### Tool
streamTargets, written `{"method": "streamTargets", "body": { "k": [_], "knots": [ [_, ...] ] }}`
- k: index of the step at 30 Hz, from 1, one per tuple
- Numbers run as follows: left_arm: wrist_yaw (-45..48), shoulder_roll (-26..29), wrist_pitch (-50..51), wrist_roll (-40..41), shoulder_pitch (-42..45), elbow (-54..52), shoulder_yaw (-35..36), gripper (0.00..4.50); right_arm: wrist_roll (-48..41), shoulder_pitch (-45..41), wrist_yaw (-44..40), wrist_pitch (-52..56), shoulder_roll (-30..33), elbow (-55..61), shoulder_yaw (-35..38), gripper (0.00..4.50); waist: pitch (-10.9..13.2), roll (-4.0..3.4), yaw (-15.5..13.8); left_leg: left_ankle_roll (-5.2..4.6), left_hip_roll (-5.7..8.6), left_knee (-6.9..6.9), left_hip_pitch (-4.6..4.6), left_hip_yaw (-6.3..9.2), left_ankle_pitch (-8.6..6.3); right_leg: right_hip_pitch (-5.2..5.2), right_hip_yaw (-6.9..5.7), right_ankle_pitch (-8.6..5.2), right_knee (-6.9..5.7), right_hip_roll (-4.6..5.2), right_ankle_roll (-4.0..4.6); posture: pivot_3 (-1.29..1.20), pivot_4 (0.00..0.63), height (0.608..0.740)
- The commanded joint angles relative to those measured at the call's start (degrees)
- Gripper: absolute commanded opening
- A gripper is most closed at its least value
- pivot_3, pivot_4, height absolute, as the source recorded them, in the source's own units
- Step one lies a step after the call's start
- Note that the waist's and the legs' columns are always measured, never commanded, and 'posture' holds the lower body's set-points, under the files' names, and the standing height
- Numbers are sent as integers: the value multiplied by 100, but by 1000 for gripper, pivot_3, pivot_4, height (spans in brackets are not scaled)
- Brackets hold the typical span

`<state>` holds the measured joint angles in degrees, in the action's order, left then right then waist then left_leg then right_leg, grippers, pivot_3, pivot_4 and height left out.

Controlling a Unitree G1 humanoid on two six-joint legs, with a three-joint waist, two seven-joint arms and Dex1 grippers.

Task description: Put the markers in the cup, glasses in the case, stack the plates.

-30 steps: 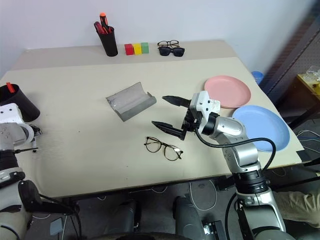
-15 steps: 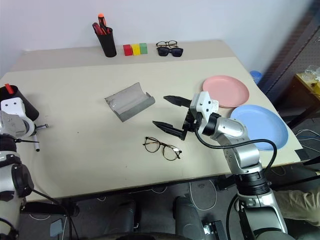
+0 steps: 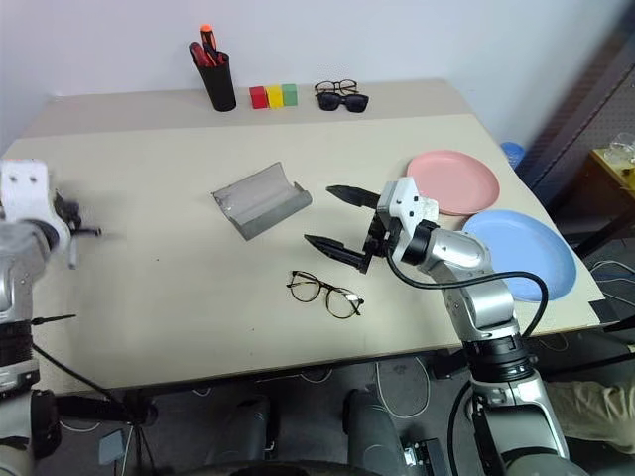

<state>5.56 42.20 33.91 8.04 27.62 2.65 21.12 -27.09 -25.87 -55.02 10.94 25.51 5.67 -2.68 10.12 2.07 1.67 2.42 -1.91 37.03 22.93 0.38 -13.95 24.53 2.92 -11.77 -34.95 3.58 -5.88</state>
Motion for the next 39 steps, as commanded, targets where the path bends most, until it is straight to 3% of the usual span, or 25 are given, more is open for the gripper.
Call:
{"method": "streamTargets", "body": {
  "k": [1, 3, 6, 14, 33, 34, 39],
  "knots": [
    [-615, 145, -2864, -663, 547, 858, 109, 13, 22, -206, -28, -209, -90, -94, 86, 4500, 1, -3, -46, 0, 0, 0, 0, -1, 0, 0, 0, 0, 2, 0, 0, 0, 150, 740],
    [-1003, 166, -4401, -925, 1037, 1852, 69, 13, 27, -270, -18, -257, -129, -192, 92, 4500, 1, -3, -81, -1, 0, -2, 2, -4, 0, 2, 0, 0, 5, -1, 0, 0, 150, 740],
    [-1266, 445, -5689, -1419, 1752, 3341, -284, 13, 55, -303, 5, -314, -153, -250, 119, 4500, 1, -3, -93, -1, 1, -1, 6, -8, 0, 2, -1, 2, 6, -2, -4, 0, 150, 740],
    [-2567, 1022, -7035, -2500, 2708, 5894, -1077, 13, 48, -86, 184, -254, -91, -13, 271, 4500, 1, -3, -83, -2, 3, 2, 15, -10, 1, 3, -4, 11, 9, -4, -31, 0, 150, 740],
    [-3332, 967, -7225, -2695, 3053, 6781, -1604, 13, -21, 119, 393, -57, 56, 324, 400, 4500, 1, -2, -86, -1, 1, 5, 17, -9, 0, 6, -7, 10, 1, -5, -34, 0, 150, 740],
    [-3365, 970, -7224, -2702, 3081, 6803, -1616, 951, -27, 125, 412, -52, 49, 332, 409, 4500, 1, -2, -88, -1, 2, 5, 17, -10, 0, 6, -7, 10, 1, -5, -34, 0, 150, 740],
    [-3574, 916, -7250, -2672, 3173, 6873, -1594, 3306, -21, 197, 508, -39, 61, 412, 464, 4500, 1, -2, -91, -1, 2, 4, 17, -9, 0, 6, -7, 10, 1, -5, -35, 0, 150, 740]
  ]
}}
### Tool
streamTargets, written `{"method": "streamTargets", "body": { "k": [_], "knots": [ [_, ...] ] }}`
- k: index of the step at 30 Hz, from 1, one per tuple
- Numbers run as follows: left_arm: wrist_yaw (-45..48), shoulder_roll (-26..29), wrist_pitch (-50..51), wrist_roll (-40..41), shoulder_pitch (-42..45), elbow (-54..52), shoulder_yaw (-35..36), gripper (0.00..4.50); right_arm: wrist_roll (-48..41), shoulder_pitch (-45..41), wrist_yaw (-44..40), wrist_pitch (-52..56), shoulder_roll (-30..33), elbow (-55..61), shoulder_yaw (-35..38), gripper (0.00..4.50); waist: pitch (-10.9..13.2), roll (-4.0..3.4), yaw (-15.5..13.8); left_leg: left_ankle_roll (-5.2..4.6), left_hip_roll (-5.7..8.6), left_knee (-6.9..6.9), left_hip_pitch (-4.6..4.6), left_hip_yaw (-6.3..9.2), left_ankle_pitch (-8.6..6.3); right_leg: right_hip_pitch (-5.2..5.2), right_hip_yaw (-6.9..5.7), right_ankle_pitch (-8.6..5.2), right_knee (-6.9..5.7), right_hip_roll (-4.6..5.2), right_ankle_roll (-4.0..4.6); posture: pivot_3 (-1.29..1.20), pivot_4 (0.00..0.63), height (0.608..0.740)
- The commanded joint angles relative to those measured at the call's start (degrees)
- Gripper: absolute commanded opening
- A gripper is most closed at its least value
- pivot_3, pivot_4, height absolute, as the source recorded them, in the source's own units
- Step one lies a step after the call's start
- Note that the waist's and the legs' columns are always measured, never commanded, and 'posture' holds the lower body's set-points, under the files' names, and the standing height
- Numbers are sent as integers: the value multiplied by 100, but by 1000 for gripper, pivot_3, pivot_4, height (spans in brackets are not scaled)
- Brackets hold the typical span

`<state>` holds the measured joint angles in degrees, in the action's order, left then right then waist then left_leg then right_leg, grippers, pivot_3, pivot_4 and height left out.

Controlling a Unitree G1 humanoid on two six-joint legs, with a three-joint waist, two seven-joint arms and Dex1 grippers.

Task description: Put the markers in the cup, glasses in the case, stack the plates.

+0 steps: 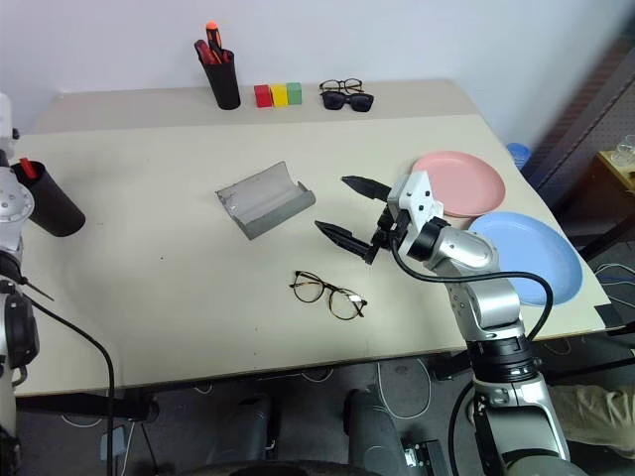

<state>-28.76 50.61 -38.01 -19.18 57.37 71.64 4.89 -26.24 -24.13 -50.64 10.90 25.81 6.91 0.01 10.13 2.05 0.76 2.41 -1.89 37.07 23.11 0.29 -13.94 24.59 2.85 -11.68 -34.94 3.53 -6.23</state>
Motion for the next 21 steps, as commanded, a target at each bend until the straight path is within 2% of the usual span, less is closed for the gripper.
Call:
{"method": "streamTargets", "body": {
  "k": [1, 15, 17, 19, 21],
  "knots": [
    [-128, 58, -90, 70, 206, -22, 38, 3836, -105, 38, 91, -27, 37, 302, 213, 4500, 0, 0, -1, 0, 0, 0, 0, 0, 0, 0, 0, 0, 0, 0, 0, 0, 150, 740],
    [228, -215, -159, 593, 53, -82, 315, 3836, -85, 110, 201, 35, 91, 364, 315, 4500, 0, 0, -1, 0, 0, 0, 1, 0, 0, 0, 0, 0, 1, 0, 0, 0, 150, 740],
    [696, -357, -317, 934, 16, -158, 488, 3836, -79, 99, 202, 26, 86, 348, 312, 4500, 0, 0, -1, 0, 0, 0, 0, 0, 0, 0, 0, 0, 0, 0, 0, 0, 150, 740],
    [1642, -622, -388, 1562, -131, -341, 785, 3836, -70, 104, 209, 20, 83, 348, 311, 4500, 0, 0, 1, 0, 0, 1, 0, 0, 0, 0, 0, 0, 0, 0, 2, 0, 150, 740],
    [2772, -909, 333, 2368, -559, -928, 1107, 3836, -62, 165, 214, 20, 96, 385, 317, 4500, -1, -2, 0, 0, 0, 1, 1, -2, 0, 0, 0, -4, 0, 1, 10, 0, 150, 740]
  ]
}}
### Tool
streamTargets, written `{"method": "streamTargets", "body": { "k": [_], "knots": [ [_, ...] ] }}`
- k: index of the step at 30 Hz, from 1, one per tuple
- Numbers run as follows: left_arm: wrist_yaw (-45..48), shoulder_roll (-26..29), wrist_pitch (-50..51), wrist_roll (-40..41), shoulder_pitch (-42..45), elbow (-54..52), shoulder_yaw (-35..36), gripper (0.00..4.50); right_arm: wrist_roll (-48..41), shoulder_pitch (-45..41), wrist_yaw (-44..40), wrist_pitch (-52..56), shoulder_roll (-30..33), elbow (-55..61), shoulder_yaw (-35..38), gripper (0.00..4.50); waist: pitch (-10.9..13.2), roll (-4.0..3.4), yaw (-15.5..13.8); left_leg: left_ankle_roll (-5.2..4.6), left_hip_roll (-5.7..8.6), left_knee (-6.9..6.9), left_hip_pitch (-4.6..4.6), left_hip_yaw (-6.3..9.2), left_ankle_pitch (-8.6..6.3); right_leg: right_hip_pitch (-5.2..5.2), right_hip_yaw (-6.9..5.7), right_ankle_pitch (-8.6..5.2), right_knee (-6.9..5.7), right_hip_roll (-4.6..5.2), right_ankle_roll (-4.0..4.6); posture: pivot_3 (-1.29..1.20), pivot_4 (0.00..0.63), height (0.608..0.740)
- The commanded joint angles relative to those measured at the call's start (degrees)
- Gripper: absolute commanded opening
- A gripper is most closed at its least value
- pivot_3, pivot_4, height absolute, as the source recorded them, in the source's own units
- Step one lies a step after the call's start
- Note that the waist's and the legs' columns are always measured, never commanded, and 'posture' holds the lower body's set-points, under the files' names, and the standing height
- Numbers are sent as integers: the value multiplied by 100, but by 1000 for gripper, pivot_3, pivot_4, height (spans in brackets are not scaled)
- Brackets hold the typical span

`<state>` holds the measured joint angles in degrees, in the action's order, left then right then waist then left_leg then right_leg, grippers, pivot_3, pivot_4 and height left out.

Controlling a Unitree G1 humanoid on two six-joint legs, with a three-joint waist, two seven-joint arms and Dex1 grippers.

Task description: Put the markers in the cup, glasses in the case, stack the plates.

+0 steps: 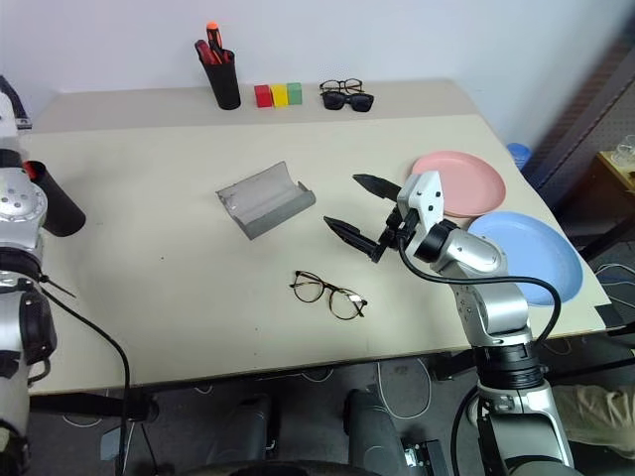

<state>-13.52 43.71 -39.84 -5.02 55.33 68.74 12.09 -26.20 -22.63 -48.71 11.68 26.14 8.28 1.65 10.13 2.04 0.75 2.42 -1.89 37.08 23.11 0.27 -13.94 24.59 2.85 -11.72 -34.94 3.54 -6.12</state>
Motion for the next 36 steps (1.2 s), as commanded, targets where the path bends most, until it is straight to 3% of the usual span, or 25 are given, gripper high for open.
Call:
{"method": "streamTargets", "body": {
  "k": [1, 6, 9, 13, 18, 23, 28, 36],
  "knots": [
    [1590, -281, 930, 1215, -575, -958, 487, 3836, -64, 39, 27, -58, 68, 262, 158, 4500, 0, -1, 6, 0, 0, 0, -1, -1, 0, 0, 1, -4, -3, 2, 7, 0, 150, 740],
    [2807, 63, 3453, 2461, -2681, -3827, 1081, 3836, -57, 190, 94, -68, 71, 328, 220, 4500, 1, 2, 197, -2, -7, -10, 0, -1, -1, 7, 6, 1, -8, 1, -3, 0, 150, 740],
    [3208, 459, 4634, 2895, -3364, -4802, 1433, 3836, -54, 203, 110, -98, 13, 289, 214, 4500, 7, 13, 187, -3, -16, -9, 8, 5, -2, 25, 5, 1, -23, -10, -3, 0, 150, 740],
    [3448, 782, 4935, 2892, -3607, -5099, 1709, 3836, 7, 70, 51, -246, -99, 45, 128, 4500, 11, 6, 125, -2, -26, -4, 3, 7, -1, 16, -4, -7, -18, -13, 31, 0, 150, 740],
    [3540, 683, 5174, 2814, -3546, -5499, 1648, 3836, 53, -155, -12, -405, -242, -239, 27, 4500, 13, 0, 128, -1, -22, -3, 1, -10, -1, 3, -6, -5, 8, 6, 34, 0, 150, 740],
    [3808, 761, 6232, 3084, -3564, -5937, 1626, 3836, 95, -221, -62, -488, -286, -344, -10, 4500, 13, 0, 147, -2, -22, -9, 25, -10, -1, 23, -7, -7, 11, 1, 26, 0, 150, 740],
    [4633, 1170, 6632, 3230, -3876, -5908, 1855, 3836, 104, -158, -78, -553, -261, -385, 38, 4500, 15, -1, 191, -2, -24, -12, 23, -10, -1, 33, -6, -12, -6, -5, 22, 0, 150, 740],
    [5976, 1823, 7769, 3460, -4108, -5986, 1485, 3836, 143, -238, -61, -625, -326, -478, -6, 4500, 17, -4, 182, -2, -25, -6, 21, -10, -1, 33, -5, -13, -6, -1, 35, 0, 150, 740]
  ]
}}
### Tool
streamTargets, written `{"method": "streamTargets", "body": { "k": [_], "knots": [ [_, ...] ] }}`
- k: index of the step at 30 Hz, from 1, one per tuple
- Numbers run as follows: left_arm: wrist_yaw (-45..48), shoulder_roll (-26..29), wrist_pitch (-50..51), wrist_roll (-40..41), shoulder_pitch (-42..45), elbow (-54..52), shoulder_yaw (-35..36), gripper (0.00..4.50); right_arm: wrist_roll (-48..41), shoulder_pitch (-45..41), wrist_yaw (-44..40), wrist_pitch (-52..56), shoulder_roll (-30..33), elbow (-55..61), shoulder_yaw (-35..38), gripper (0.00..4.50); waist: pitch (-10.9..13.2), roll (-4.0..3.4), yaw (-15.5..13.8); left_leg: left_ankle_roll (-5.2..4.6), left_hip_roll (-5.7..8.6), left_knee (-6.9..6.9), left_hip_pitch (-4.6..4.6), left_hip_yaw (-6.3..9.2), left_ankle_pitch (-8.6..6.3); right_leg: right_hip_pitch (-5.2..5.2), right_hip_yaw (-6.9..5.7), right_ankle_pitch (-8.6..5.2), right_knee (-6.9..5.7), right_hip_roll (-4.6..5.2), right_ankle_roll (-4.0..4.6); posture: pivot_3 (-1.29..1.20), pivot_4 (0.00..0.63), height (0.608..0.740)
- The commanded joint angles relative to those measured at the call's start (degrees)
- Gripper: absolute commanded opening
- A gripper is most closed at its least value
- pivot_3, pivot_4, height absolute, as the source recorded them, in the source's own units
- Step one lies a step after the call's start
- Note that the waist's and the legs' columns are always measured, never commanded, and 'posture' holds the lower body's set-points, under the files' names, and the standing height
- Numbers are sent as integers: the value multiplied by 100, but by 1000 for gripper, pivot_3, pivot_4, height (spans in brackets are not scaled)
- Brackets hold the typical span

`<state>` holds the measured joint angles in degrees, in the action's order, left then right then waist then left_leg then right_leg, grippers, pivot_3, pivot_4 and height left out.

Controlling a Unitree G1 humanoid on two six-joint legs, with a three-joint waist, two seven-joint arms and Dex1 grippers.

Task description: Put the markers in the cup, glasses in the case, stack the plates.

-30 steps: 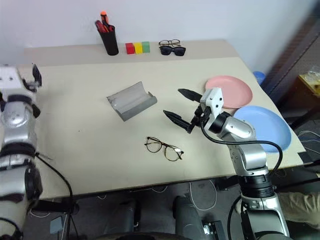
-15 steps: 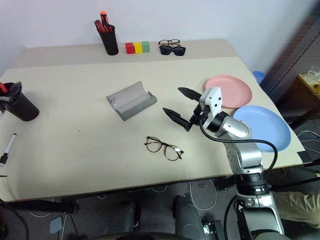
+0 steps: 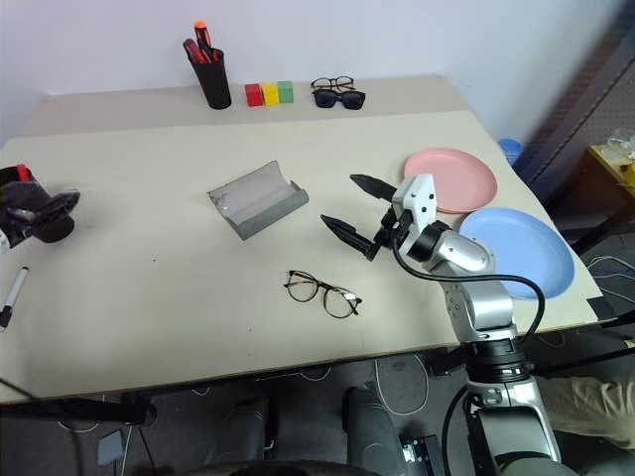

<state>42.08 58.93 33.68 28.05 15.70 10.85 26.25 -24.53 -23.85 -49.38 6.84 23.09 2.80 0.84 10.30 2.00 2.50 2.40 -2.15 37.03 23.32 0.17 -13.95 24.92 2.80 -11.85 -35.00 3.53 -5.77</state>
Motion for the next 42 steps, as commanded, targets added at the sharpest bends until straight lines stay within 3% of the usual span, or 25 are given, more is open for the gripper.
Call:
{"method": "streamTargets", "body": {
  "k": [1, 7, 13, 21, 35, 38, 42],
  "knots": [
    [564, 439, 623, 175, -250, -134, 119, 3836, -20, -106, -4, -151, -23, 65, 80, 4500, 1, -2, 12, 0, 0, -1, 1, -1, 0, 0, 0, -1, 2, 1, 1, 0, 150, 740],
    [835, 1263, 1736, -20, -605, 337, 201, 3836, -4, -75, -39, -193, -48, 15, 61, 4500, 4, -2, 16, -1, -7, -15, 10, -3, 0, 28, 1, -9, -11, -9, 8, 0, 150, 740],
    [897, 1971, 1763, -679, -621, 1531, -369, 3836, 5, -115, -73, -197, -129, -57, -12, 4500, 9, -9, 24, -1, -16, -15, 9, -6, 0, 35, 1, -11, -14, -16, 14, 0, 150, 740],
    [531, 1668, 1941, -1548, 1170, 3152, -1708, 3836, 9, -94, -84, -144, -161, -2, -48, 4500, 6, -5, -20, -1, -13, -9, 12, -8, 0, 25, -1, -10, -13, -15, 16, 0, 150, 740],
    [831, 1244, 2135, -2132, 1671, 3664, -2610, 3836, -20, 125, -24, -124, -24, 179, 57, 4500, 3, 3, -17, -1, -26, -3, 10, -6, 0, 29, 0, -10, -26, -32, 16, 0, 150, 740],
    [694, 1104, 2124, -2252, 1685, 3800, -2642, 3043, -37, 148, -25, -101, 2, 212, 83, 4500, 3, 4, -15, -1, -26, 1, 10, -6, 0, 25, 0, -9, -26, -31, 17, 0, 150, 740],
    [590, 955, 2205, -2307, 1614, 3778, -2628, 1002, -40, 197, -29, -77, 29, 243, 98, 4500, 4, -6, -9, -1, -26, 0, 0, -6, 0, 22, 1, -9, -38, -32, 17, 0, 150, 740]
  ]
}}
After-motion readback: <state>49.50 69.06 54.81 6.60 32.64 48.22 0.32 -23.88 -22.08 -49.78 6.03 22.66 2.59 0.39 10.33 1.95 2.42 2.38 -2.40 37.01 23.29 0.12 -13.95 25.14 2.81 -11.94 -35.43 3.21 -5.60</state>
